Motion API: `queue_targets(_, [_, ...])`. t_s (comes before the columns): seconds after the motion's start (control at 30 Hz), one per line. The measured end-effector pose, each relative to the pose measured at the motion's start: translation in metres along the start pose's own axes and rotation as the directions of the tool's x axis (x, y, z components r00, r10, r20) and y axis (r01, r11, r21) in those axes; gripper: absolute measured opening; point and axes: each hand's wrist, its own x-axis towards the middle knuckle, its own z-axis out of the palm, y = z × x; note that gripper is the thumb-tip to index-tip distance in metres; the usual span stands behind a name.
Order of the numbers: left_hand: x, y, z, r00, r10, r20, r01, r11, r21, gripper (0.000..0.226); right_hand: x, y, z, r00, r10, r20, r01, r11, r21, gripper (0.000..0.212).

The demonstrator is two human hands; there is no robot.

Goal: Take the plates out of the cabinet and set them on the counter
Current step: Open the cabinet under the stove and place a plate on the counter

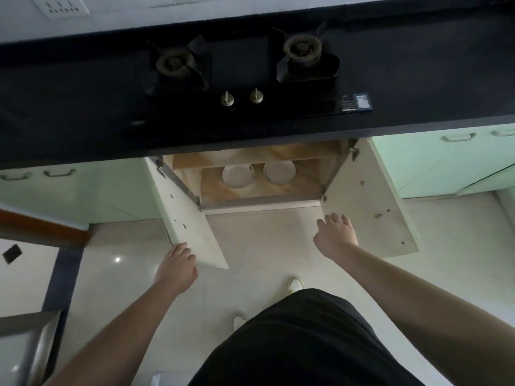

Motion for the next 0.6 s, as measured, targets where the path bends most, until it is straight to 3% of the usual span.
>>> queue_targets(0.3, [-0.052,-0.061,0.022,0.99,-0.11,0.093,0.105,0.993,0.053,0.046,-0.02,-0.114,-0.026,0.982,-0.139,-0.13,0.141,0.99,0.009,0.047])
queue_targets(0.6, [-0.077,-0.097,0.027,0.956,-0.249,0.156,0.24,0.968,0.073,0.045,-0.043,-0.162,-0.038,0.962,-0.171,-0.213,0.17,0.985,-0.023,0.045])
